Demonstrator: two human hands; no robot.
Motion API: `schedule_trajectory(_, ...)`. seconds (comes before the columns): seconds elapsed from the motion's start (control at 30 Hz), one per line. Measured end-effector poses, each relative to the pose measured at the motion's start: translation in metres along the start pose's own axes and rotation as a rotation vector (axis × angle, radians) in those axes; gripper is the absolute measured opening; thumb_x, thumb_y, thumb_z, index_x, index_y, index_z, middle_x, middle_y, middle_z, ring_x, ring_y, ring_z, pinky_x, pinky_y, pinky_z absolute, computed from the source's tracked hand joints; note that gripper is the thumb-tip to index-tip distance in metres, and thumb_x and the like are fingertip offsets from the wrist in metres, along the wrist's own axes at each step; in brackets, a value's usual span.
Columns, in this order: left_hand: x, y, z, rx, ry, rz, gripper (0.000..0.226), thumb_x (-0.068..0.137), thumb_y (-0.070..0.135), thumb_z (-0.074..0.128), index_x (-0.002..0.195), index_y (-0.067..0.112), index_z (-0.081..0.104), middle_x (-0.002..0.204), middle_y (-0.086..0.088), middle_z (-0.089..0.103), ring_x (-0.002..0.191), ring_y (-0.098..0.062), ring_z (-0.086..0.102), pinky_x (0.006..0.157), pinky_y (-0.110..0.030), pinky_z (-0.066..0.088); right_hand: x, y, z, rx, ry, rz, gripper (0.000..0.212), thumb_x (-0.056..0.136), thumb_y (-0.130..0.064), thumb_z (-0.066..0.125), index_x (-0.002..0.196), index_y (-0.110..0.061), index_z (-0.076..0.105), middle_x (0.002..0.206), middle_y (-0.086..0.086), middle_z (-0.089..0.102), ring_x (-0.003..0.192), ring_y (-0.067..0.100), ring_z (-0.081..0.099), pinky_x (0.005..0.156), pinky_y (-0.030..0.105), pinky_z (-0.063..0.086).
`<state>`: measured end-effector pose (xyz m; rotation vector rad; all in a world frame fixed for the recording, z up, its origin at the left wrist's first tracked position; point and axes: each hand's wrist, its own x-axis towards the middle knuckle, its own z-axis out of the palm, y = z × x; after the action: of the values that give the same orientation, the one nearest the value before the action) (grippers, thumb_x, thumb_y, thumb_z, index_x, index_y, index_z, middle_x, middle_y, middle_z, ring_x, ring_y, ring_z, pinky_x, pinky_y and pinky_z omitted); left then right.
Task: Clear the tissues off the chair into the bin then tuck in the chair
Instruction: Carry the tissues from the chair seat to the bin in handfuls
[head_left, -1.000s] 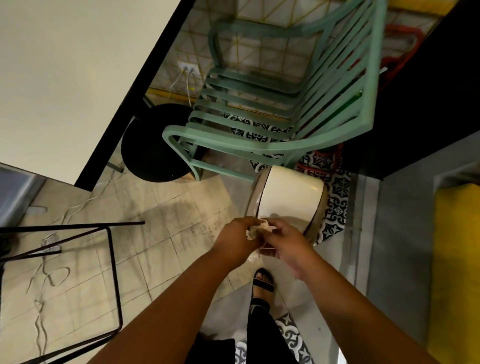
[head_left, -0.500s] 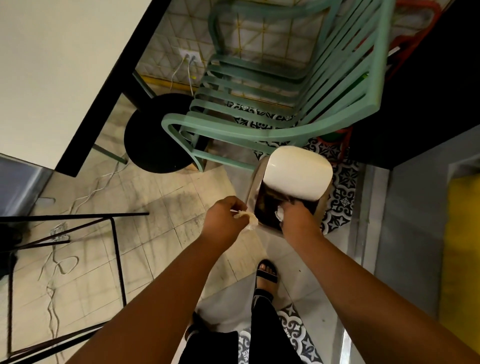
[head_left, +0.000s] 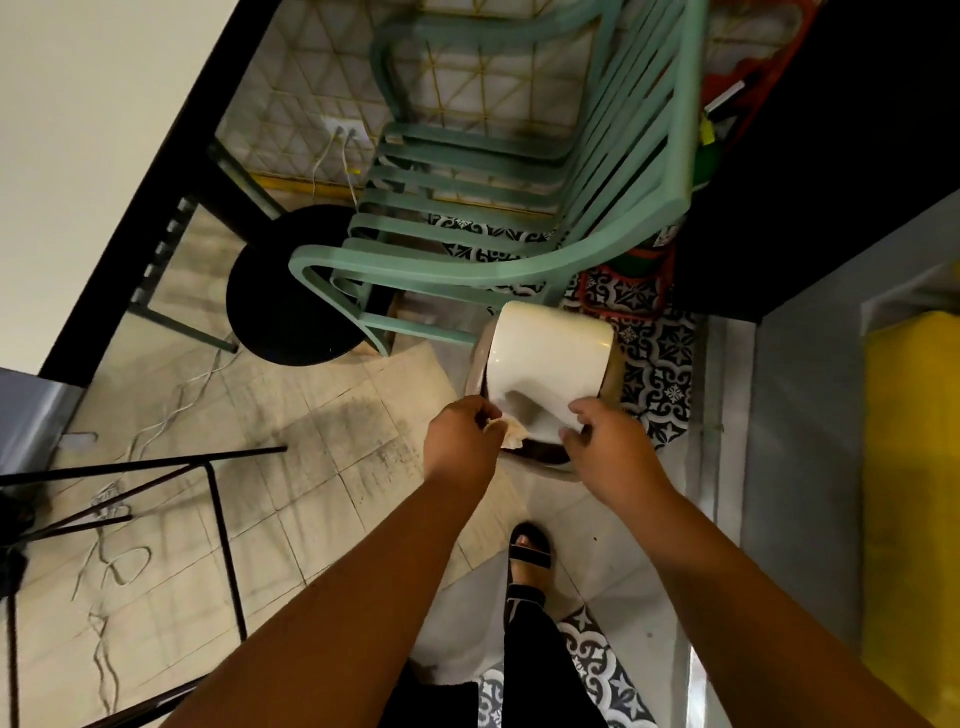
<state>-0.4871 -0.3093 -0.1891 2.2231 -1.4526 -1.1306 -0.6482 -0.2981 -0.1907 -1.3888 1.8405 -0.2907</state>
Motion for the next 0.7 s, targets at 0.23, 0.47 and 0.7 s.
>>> schedule_trajectory(0.23,0.015,0.01,0.038,0.193,0.02,0.114,0.011,0.09,0.02,0.061,0.099,0.02,0.067,0.095,0.001,0.067,0.084,-0.015,0.064,0.076,-0.03,0.056,-0.015,0.02,-0.025,0.201,0.046,0.092,0.036,0.092,-0.025,0.059,0.126,-0.015,0.057,0.123,0.004,0.063,0.112,0.018,0.059,0.087,0.024,0.044)
schedule_trajectory(0.47,0.013,0.004,0.07,0.155,-0.183,0.059,0.024,0.091,0.022,0.06,0.114,0.017,0.066,0.109,-0.005,0.069,0.1,-0.023,0.065,0.088,-0.038,0.055,-0.022,0.034,-0.023,0.178,0.051,0.117,0.036,0.091,-0.027,0.06,0.125,-0.014,0.058,0.122,0.006,0.063,0.111,0.019,0.058,0.086,0.022,0.04)
schedule_trajectory(0.7,0.005,-0.003,0.025,0.084,-0.168,0.12,0.029,0.096,0.034,0.051,0.103,0.01,0.066,0.104,-0.007,0.068,0.094,-0.022,0.064,0.074,-0.024,0.044,-0.016,-0.003,-0.004,0.138,-0.009,0.088,0.035,0.089,-0.031,0.062,0.121,-0.016,0.059,0.119,0.005,0.064,0.103,0.017,0.06,0.085,0.026,0.046)
